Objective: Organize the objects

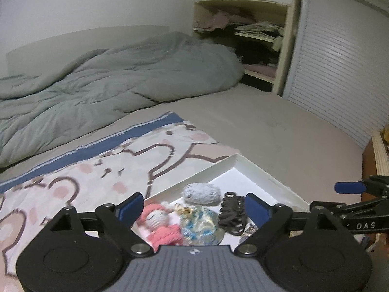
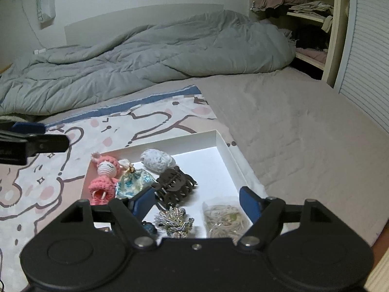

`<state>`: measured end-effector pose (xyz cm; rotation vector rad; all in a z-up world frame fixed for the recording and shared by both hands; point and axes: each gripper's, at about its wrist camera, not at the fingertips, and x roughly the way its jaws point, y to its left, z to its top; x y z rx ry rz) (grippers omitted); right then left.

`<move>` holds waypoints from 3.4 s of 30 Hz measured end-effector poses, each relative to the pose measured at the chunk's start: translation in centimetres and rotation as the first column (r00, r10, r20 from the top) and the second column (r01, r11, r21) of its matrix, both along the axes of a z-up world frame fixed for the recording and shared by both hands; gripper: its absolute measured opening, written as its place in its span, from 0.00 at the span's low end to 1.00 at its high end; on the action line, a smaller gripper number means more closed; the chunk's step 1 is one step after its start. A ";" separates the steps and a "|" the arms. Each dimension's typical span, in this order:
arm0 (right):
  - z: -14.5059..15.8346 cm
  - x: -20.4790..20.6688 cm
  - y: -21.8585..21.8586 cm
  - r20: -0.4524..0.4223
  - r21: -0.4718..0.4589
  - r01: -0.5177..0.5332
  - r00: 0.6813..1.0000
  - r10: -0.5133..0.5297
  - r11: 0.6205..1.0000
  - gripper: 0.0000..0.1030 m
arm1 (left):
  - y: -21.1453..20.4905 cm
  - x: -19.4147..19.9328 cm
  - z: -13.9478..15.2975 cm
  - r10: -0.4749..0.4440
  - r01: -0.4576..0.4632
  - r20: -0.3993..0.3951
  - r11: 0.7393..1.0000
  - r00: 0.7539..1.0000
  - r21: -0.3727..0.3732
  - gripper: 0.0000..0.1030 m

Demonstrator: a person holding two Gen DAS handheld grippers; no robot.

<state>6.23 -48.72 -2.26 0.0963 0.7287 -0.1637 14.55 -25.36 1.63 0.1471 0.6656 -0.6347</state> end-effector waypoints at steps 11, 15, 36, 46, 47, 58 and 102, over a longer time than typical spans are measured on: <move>1.0 -2.8 1.7 0.024 -0.013 0.024 0.999 -0.024 1.000 0.93 | 4.1 -3.5 0.1 0.092 -0.092 0.008 0.996 0.996 0.018 0.93; 1.0 -3.5 2.0 0.027 -0.014 0.024 0.999 -0.024 1.000 0.97 | 4.5 -4.7 -0.4 0.098 -0.098 0.003 0.995 0.995 0.037 0.94; 0.6 -6.6 3.8 0.025 -0.033 0.055 0.998 -0.054 0.998 1.00 | 5.4 -7.6 -1.5 0.183 -0.182 0.004 0.979 0.983 0.092 1.00; 0.1 -7.1 4.4 0.001 -0.051 0.065 0.998 -0.065 0.997 1.00 | 5.3 -7.8 -2.1 0.190 -0.187 -0.015 0.975 0.982 0.117 1.00; 0.0 -7.1 4.5 0.001 -0.055 0.065 0.998 -0.065 0.996 1.00 | 5.2 -7.8 -2.2 0.190 -0.186 -0.016 0.975 0.982 0.120 1.00; 0.0 -7.1 4.4 0.003 -0.048 0.076 0.997 -0.076 0.996 1.00 | 5.3 -7.5 -2.5 0.201 -0.196 -0.033 0.973 0.979 0.125 1.00; 0.0 -6.8 5.1 -0.001 -0.046 0.067 0.998 -0.067 0.997 1.00 | 5.4 -7.5 -3.1 0.201 -0.193 -0.041 0.971 0.979 0.139 1.00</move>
